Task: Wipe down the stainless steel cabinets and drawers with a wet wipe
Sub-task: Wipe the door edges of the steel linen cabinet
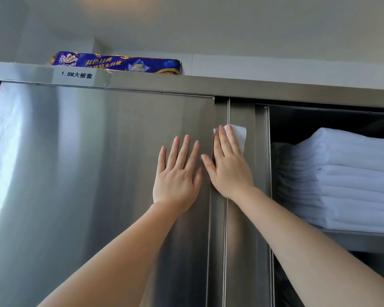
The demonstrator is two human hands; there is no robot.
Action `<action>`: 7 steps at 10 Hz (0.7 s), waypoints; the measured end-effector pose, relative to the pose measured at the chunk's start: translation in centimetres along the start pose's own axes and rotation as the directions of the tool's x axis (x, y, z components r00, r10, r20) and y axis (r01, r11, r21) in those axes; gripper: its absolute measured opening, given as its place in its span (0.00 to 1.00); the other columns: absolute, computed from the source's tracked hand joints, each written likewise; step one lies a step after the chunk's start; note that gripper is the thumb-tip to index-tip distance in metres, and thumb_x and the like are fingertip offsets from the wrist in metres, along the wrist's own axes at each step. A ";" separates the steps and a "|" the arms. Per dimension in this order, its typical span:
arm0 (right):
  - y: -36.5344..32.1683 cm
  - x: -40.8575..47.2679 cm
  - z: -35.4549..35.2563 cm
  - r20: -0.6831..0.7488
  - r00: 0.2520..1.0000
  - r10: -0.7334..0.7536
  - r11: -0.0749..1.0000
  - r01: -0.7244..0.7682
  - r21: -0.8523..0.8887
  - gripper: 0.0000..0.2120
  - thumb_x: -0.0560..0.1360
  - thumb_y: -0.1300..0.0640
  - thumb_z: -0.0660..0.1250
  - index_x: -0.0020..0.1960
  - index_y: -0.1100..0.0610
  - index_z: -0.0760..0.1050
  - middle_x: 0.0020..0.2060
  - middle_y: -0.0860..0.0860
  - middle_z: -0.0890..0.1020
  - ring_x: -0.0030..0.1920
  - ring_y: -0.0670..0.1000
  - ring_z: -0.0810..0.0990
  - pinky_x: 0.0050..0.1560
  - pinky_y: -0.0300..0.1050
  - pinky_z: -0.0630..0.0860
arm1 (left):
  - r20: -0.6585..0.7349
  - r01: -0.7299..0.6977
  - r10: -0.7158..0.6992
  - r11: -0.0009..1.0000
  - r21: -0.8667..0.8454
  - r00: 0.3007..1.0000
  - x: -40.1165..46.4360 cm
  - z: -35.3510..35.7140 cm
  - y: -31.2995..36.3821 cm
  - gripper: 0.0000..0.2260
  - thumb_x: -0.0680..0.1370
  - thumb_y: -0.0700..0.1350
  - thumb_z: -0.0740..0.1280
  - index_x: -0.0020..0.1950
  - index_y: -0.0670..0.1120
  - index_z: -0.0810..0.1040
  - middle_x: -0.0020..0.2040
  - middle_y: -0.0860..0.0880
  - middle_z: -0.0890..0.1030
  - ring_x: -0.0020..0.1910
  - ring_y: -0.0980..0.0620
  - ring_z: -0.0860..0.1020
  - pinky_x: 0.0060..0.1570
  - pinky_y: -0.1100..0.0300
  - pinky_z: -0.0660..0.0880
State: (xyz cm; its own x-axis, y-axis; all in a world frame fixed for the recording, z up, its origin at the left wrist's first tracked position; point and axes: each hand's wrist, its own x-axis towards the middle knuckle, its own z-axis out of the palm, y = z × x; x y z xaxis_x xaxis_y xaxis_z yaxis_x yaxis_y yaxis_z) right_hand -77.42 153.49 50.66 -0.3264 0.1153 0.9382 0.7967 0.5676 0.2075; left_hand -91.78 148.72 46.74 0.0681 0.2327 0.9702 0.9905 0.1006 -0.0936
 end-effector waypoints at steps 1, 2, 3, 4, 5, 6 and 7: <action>0.1 -1.4 0.5 0.005 1.000 -0.028 0.999 0.028 -0.027 0.37 0.80 0.38 0.38 0.79 0.64 0.48 0.79 0.56 0.48 0.78 0.51 0.38 0.78 0.48 0.42 | -0.021 -0.004 0.004 1.000 -0.002 1.000 -0.1 0.3 -0.1 0.28 0.82 0.57 0.42 0.81 0.51 0.50 0.81 0.49 0.49 0.80 0.48 0.44 0.77 0.46 0.42; 0.7 1.9 -0.4 0.006 1.000 -0.005 0.998 0.005 -0.066 0.39 0.79 0.36 0.35 0.78 0.64 0.47 0.79 0.56 0.48 0.78 0.51 0.38 0.77 0.46 0.40 | -0.034 -0.018 0.017 1.000 -0.010 0.999 -0.1 0.2 0.0 0.28 0.81 0.57 0.44 0.81 0.51 0.51 0.81 0.49 0.50 0.80 0.47 0.45 0.77 0.45 0.44; 1.2 5.5 -1.5 0.034 0.999 0.017 0.995 -0.013 -0.100 0.41 0.77 0.36 0.34 0.78 0.64 0.44 0.79 0.56 0.45 0.78 0.51 0.36 0.78 0.48 0.39 | -0.049 -0.020 0.020 1.000 0.000 0.999 -0.1 0.4 0.0 0.28 0.81 0.56 0.45 0.81 0.51 0.51 0.81 0.49 0.51 0.80 0.47 0.46 0.77 0.44 0.46; 1.1 4.7 -1.3 0.025 1.000 -0.005 0.998 0.006 -0.057 0.41 0.77 0.35 0.34 0.78 0.64 0.44 0.79 0.56 0.44 0.78 0.50 0.35 0.77 0.47 0.39 | -0.059 -0.022 0.022 1.000 -0.005 0.998 -0.2 0.5 -0.1 0.28 0.82 0.57 0.45 0.81 0.51 0.51 0.81 0.49 0.51 0.80 0.47 0.46 0.77 0.44 0.46; 1.0 1.4 -0.4 0.024 0.999 -0.045 0.998 0.046 -0.053 0.41 0.77 0.34 0.32 0.78 0.63 0.45 0.79 0.55 0.45 0.77 0.48 0.35 0.78 0.47 0.42 | -0.062 -0.027 0.027 1.000 -0.003 0.998 -0.2 0.6 -0.1 0.28 0.82 0.56 0.45 0.81 0.51 0.51 0.81 0.49 0.51 0.80 0.47 0.46 0.77 0.44 0.46; 2.0 1.5 -0.9 0.062 0.995 -0.078 0.993 0.083 -0.085 0.41 0.77 0.34 0.33 0.79 0.61 0.47 0.79 0.53 0.46 0.78 0.48 0.37 0.78 0.49 0.45 | -0.062 -0.018 0.019 1.000 0.005 0.998 -0.2 0.5 -0.1 0.27 0.82 0.56 0.47 0.81 0.51 0.52 0.81 0.49 0.52 0.80 0.47 0.47 0.77 0.44 0.47; 2.8 4.2 -1.9 0.055 0.997 -0.054 0.992 0.060 -0.108 0.36 0.79 0.36 0.39 0.79 0.58 0.48 0.79 0.52 0.46 0.78 0.49 0.37 0.78 0.47 0.42 | -0.064 -0.020 0.021 1.000 0.017 0.998 -0.2 0.5 -0.1 0.27 0.82 0.56 0.47 0.81 0.50 0.53 0.81 0.49 0.52 0.80 0.47 0.47 0.77 0.44 0.46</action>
State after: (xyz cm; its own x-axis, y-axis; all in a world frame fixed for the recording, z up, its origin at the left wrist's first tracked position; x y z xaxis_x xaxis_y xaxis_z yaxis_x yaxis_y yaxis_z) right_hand -75.55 153.99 55.71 -0.3969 0.1294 0.9087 0.8261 0.4819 0.2922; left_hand -91.94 149.12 46.42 0.0966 0.1724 0.9803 0.9867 0.1124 -0.1170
